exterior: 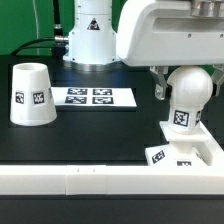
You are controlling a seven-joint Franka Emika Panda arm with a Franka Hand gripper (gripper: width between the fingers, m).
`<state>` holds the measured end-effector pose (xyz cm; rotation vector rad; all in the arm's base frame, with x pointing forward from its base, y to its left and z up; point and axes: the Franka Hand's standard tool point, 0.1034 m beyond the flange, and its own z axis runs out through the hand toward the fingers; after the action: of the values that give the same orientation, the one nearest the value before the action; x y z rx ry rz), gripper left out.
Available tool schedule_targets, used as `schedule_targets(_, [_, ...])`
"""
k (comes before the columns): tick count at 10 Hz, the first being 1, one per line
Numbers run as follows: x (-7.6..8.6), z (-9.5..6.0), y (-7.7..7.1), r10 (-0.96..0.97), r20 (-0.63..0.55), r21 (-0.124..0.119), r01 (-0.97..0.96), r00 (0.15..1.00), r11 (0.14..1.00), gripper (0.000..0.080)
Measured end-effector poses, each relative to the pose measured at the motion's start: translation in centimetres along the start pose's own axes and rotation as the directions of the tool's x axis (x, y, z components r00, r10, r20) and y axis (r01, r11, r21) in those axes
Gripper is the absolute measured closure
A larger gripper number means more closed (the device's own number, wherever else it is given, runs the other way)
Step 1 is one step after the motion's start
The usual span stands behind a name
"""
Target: Assemble lamp
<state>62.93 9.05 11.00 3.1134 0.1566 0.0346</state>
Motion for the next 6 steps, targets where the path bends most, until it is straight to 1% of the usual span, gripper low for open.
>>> schedule_targets(2, [-0.01,0.01,0.15,0.178,0.006,0.022,-0.178,0.984,0.984,0.0222])
schedule_targets(3, [-0.01,0.01,0.14,0.238,0.009,0.023,-0.238,0.971,0.971,0.0222])
schedule_targets(4, [-0.06,0.01,0.13,0.34,0.017,0.024,-0.341,0.94,0.94,0.0222])
schedule_targets(6, [-0.06,0.02,0.16,0.458,0.038,0.027,-0.459,0.888,0.888,0.0222])
